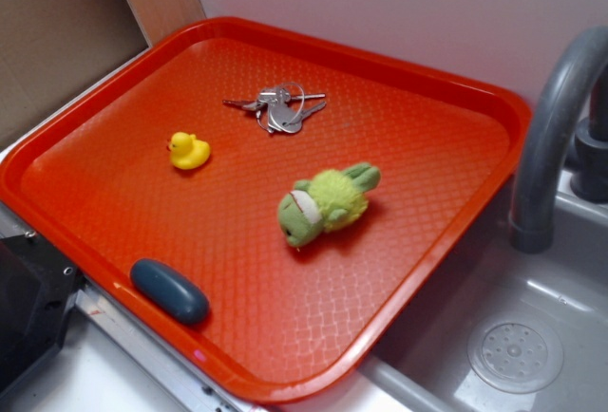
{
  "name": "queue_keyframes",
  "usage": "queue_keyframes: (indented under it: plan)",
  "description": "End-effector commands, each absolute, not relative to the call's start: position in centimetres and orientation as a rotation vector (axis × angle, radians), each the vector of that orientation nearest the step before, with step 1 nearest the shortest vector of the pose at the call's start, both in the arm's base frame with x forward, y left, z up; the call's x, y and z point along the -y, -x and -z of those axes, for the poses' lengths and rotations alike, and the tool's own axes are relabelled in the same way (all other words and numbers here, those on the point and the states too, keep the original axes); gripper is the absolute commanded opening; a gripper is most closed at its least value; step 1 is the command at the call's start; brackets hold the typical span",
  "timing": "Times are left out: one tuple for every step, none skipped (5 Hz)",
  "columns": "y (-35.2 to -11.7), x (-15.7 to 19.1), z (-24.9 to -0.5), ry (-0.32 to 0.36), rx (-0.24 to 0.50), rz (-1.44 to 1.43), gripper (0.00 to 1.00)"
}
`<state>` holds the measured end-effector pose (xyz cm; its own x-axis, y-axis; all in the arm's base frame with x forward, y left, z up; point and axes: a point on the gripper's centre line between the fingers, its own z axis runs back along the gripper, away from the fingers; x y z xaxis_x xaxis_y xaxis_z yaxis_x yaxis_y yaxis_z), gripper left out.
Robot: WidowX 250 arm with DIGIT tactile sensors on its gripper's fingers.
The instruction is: Grab the green animal.
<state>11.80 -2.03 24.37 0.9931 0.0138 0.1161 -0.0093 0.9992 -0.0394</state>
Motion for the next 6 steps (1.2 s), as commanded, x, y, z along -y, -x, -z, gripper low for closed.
queue_keyframes:
  plan:
    - [-11.8,2.0,-24.4,0.039,0.117,-0.012,1.0]
    - [-15.0,4.3,-23.0,0.033,0.215,0.145,1.0]
    - [-17.6,6.4,-21.6,0.077,0.234,0.308,1.0]
    - [-20.0,9.1,-18.9,0.086,0.243,0.446,1.0]
    - [-21.8,12.5,-14.8,0.069,0.2,0.502,1.0]
    - [-21.8,14.5,-12.1,0.072,0.137,0.521,1.0]
